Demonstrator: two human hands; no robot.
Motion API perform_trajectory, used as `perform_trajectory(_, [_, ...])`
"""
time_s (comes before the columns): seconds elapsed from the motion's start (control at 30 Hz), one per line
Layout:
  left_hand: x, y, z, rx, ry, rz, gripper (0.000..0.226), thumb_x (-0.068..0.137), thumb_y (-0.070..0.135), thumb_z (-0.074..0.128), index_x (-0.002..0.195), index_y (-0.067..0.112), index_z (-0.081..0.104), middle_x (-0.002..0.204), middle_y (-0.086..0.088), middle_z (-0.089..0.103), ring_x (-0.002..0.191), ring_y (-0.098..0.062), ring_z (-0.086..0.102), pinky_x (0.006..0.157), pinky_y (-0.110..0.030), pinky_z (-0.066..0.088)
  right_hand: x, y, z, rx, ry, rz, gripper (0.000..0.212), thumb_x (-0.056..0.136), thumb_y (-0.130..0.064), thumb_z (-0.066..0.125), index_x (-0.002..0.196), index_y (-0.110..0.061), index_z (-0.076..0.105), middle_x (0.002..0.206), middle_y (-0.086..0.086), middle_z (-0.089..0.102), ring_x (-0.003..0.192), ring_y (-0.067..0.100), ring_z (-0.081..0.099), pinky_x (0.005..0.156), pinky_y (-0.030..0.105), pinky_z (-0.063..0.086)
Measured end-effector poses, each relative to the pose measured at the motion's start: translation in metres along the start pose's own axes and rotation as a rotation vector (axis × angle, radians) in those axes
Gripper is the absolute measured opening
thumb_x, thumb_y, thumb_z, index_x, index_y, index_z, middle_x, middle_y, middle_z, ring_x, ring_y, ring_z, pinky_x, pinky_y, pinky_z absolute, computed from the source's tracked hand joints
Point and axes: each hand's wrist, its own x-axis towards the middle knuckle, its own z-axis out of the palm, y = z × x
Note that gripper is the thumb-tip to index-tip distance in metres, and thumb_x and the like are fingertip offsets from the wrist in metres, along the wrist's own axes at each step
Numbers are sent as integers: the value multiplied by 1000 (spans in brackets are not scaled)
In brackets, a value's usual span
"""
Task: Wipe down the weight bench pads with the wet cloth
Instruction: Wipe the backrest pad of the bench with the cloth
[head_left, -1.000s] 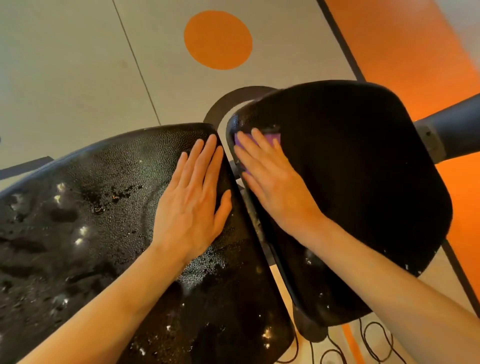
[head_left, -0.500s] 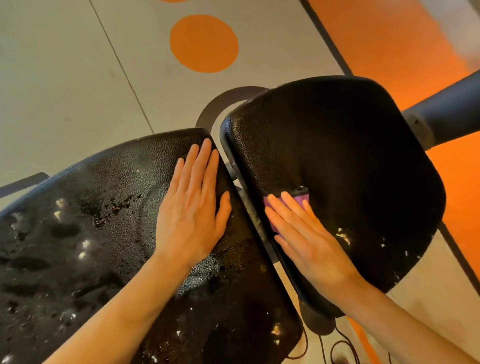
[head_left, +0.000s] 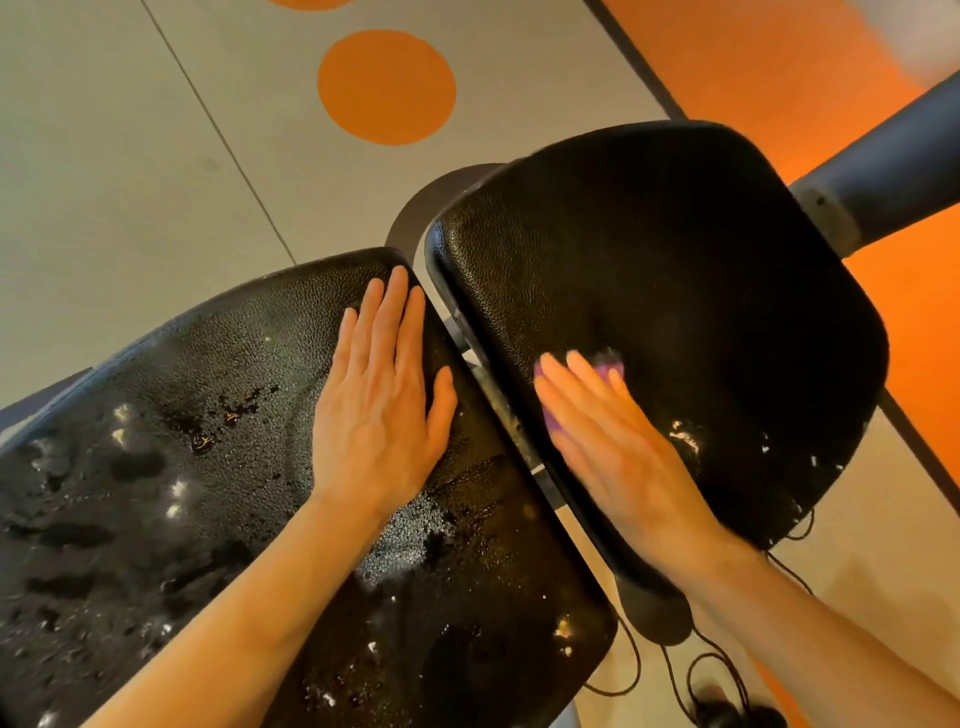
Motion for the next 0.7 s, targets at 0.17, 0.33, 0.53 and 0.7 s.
perform_trajectory(0.17, [0,1,0,6,13,2,65,102,37,38,155,6,17,164,-11,10,153,-25,5,125,-40,6,66,-2,-3,8,99,133,49,99,-21,29,145,-7,33,153,9,31,145,25,21,118,48,20])
perform_trajectory(0.33, [0,1,0,11,22,-1,66,102,37,38,155,6,17,164,-11,11,153,-25,6,125,-39,3,-48,-10,-5,-150,-11,69,49,98,-20,30,146,-10,32,154,6,31,145,22,20,116,43,21])
perform_trajectory(0.53, [0,2,0,43,26,3,66,101,37,38,155,4,18,164,-13,11,153,-27,7,125,-40,5,56,-5,-2,-44,127,228,45,100,-18,38,143,-7,37,151,9,35,143,25,27,117,46,24])
perform_trajectory(0.7, [-2,1,1,44,28,16,66,102,37,37,155,4,17,164,-13,10,153,-27,7,125,-40,4,-35,-16,-1,-162,17,180,49,98,-21,32,145,-8,33,153,8,32,144,23,22,118,42,19])
